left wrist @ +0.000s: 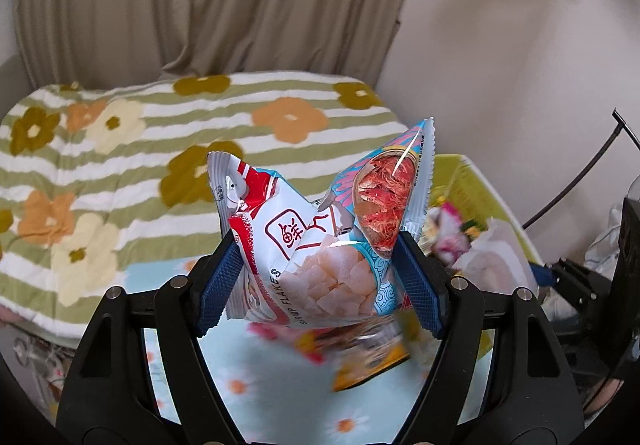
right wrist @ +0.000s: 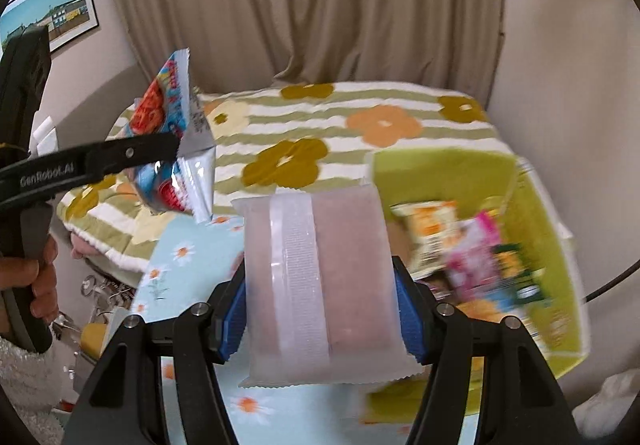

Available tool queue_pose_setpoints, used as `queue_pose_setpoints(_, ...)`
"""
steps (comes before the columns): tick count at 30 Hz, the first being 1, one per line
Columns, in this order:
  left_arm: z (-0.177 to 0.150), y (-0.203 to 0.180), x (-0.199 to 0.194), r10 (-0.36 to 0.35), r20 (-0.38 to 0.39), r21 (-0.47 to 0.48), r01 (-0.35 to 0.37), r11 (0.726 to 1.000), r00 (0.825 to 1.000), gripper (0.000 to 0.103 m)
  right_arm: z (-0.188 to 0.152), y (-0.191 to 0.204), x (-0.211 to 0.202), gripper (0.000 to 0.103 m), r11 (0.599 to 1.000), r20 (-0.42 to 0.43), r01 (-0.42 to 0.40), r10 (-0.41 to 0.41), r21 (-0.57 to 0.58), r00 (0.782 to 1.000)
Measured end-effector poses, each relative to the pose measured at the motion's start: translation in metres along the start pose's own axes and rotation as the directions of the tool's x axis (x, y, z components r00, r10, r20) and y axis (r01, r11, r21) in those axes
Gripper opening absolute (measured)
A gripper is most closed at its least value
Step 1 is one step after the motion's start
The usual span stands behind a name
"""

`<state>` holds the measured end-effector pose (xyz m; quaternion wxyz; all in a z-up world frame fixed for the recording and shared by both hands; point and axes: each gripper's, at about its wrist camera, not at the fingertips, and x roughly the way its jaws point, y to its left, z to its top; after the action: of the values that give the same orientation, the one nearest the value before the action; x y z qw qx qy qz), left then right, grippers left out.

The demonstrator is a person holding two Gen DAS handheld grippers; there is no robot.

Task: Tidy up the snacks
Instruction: 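Carry both packets over the box and open both tools to drop them inside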

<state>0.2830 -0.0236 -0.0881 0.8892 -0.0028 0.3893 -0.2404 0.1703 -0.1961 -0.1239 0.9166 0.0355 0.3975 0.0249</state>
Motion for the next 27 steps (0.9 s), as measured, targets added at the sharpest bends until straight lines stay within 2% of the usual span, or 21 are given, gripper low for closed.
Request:
queue_pose_setpoints(9,0.013,-0.106,0.057,-0.026,-0.019,0.002,0.026,1.000,0.999,0.073,-0.003,-0.101,-0.009,0.059,1.000,-0.004,0.001,-0.001,0.019,1.000)
queue_pose_setpoints(14,0.011,-0.140,0.094,-0.040,-0.068,-0.027,0.038,0.999,0.997,0.073,-0.008,-0.139,-0.005,0.059,1.000,-0.034,-0.008,0.009,0.030,0.999)
queue_pose_setpoints(20,0.011,-0.163,0.122,-0.014,-0.122,0.004,0.015,1.000,0.992,0.074,-0.015,-0.167,0.002,0.059,0.997,-0.073,-0.025,0.030,0.069,0.997)
queue_pose_setpoints(23,0.012,-0.168,0.133,0.004,-0.149,0.027,0.000,1.000,0.989,0.083,-0.016,-0.175,0.003,0.059,0.996,-0.072,-0.019,0.025,0.085,0.997)
queue_pose_setpoints(25,0.011,-0.165,0.138,-0.008,-0.166,0.011,0.010,1.000,0.986,0.103,-0.017,-0.179,0.004,0.059,0.995,-0.071,-0.008,0.015,0.099,0.997)
queue_pose_setpoints(27,0.009,-0.160,0.139,0.015,-0.179,0.019,-0.012,1.000,0.984,0.103,-0.018,-0.184,0.005,0.059,0.993,-0.078,-0.008,0.017,0.118,0.997)
